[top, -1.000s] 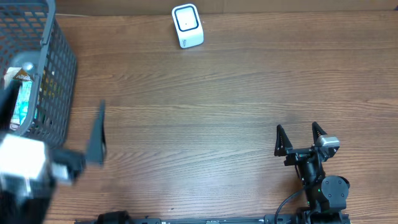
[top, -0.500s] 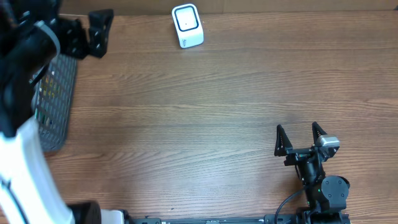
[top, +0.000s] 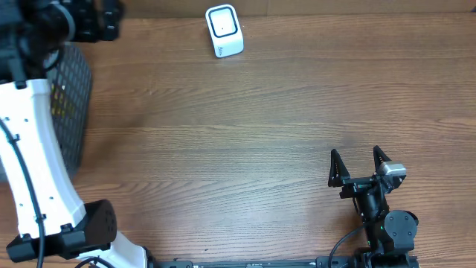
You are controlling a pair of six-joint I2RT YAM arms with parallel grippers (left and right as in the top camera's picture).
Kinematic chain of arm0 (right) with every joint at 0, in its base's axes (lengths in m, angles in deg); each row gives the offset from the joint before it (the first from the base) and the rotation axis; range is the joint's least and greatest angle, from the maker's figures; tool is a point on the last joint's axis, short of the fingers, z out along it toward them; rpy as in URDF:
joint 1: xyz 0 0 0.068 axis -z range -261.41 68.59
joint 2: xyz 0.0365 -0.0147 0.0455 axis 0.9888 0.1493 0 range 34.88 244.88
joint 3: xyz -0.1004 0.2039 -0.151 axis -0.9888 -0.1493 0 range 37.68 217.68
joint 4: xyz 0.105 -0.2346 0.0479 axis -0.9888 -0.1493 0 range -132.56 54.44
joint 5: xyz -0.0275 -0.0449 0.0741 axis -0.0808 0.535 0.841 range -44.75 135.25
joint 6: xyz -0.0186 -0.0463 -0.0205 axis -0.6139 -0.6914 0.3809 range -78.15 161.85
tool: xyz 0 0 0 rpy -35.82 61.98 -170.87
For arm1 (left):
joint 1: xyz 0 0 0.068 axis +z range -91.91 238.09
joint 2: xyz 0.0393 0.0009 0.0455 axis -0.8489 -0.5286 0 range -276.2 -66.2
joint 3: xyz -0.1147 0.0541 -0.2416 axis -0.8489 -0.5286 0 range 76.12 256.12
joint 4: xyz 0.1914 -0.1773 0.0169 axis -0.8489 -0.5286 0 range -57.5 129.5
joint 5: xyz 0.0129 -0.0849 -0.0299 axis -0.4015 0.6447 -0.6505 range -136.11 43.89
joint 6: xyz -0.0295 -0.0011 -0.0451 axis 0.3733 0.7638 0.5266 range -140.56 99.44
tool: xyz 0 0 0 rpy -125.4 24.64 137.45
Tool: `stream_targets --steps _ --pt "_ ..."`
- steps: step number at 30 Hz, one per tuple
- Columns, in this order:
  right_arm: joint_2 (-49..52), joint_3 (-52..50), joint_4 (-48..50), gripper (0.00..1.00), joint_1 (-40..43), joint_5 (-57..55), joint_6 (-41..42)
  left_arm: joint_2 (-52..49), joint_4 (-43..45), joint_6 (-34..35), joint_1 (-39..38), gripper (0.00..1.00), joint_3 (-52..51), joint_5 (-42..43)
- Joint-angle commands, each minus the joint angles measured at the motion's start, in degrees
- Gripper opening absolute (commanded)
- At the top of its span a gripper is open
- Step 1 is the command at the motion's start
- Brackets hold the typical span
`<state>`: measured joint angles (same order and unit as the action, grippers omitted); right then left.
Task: Scan the item barcode
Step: 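Move the left gripper up and into the grey basket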
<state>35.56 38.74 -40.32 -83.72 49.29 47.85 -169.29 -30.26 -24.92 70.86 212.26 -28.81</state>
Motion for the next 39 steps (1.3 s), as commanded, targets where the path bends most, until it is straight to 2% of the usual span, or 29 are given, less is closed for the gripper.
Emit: stream_targets --steps 1,6,15,17,21,39 --pt "-0.1 -0.6 0.3 1.0 -0.3 -0.5 0.2 0.8 -0.3 3.1 5.3 1.0 0.9 -11.1" --pt "-0.1 -0.6 0.3 1.0 -0.3 -0.5 0.2 0.0 -2.8 3.1 11.3 1.0 0.9 -17.7" --pt "-0.1 -0.6 0.3 1.0 -0.3 -0.5 0.2 -6.8 -7.6 2.8 17.8 0.99 0.9 -17.3" --pt "-0.1 -0.6 0.3 1.0 -0.3 -0.5 0.2 -9.7 -8.0 2.6 18.9 1.0 0.9 -14.7" --pt "-0.1 -0.6 0.3 1.0 -0.3 -0.5 0.2 -13.2 -8.3 0.6 20.3 1.0 0.9 -11.2" --pt "-0.1 -0.6 0.3 1.0 -0.3 -0.5 0.2 -25.0 -9.2 -2.0 22.1 1.0 0.9 -11.2"
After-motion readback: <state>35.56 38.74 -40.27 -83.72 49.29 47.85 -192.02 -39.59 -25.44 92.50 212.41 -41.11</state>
